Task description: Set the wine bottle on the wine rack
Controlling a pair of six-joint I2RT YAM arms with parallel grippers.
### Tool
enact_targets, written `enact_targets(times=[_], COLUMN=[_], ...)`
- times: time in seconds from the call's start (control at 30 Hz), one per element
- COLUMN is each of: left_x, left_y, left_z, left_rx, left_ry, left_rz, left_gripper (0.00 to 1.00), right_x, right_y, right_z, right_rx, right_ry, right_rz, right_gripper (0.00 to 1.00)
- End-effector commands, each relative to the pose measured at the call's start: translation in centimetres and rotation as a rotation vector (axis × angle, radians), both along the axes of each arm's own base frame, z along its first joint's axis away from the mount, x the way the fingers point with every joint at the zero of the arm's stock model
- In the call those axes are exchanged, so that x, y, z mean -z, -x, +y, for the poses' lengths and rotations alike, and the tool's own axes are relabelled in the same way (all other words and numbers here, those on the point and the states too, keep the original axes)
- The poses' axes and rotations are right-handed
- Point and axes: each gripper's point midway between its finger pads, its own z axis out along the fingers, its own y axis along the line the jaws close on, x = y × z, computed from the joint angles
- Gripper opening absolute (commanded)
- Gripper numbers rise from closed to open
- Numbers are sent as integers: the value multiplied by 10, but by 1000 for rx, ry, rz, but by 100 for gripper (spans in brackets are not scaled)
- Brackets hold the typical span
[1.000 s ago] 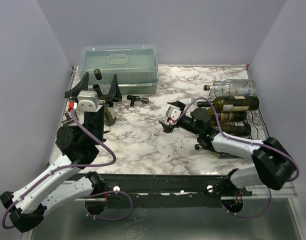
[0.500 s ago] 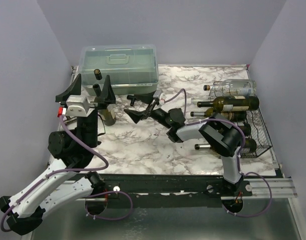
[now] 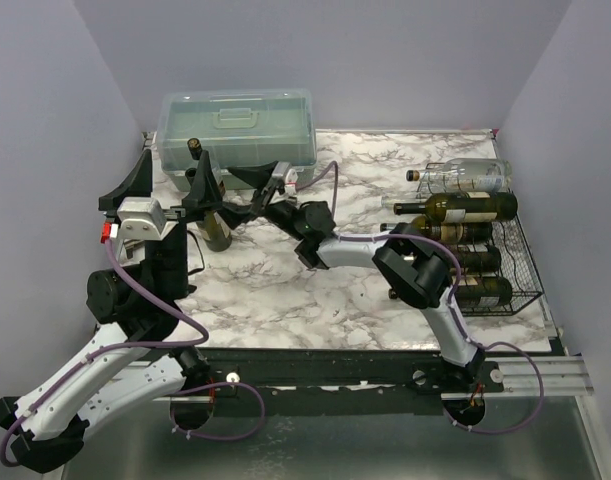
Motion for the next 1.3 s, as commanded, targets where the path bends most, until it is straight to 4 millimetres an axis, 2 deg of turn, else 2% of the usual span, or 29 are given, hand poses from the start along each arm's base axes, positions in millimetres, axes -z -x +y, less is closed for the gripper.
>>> enact_targets(times=[0.0, 0.27, 0.4, 0.6, 0.73, 0.87, 0.97, 1.1, 1.27], left_x=[1, 3, 4, 7, 9, 11, 10, 10, 13], left_y=[2, 0, -3, -6, -7, -8, -5, -8, -23], left_z=[8, 3, 0, -5, -10, -18, -24, -37, -54], left_rx=[-23, -12, -9, 0, 19, 40, 60, 71, 54], left_ry=[21, 17, 11, 5, 3, -1, -10, -44, -113], left_rz=[0, 7, 13, 23, 28, 35, 33, 46, 95], left_gripper=[89, 89, 89, 88, 88, 88, 88, 88, 89], right_x=[34, 47, 57, 65, 66, 68, 67, 66, 49], right_y=[-6, -31, -41, -55, -57, -58, -57, -49, -26], right_z=[33, 61, 68, 82, 98, 107, 103, 90, 67], right_rx=[31, 79, 109, 153, 162, 196, 217, 205, 174], right_ry=[111, 164, 183, 209, 234, 247, 222, 202, 177], right_rz=[2, 40, 42, 46, 19, -3, -6, 29, 26], right_gripper=[100, 100, 99, 95, 88, 72, 51, 23, 6])
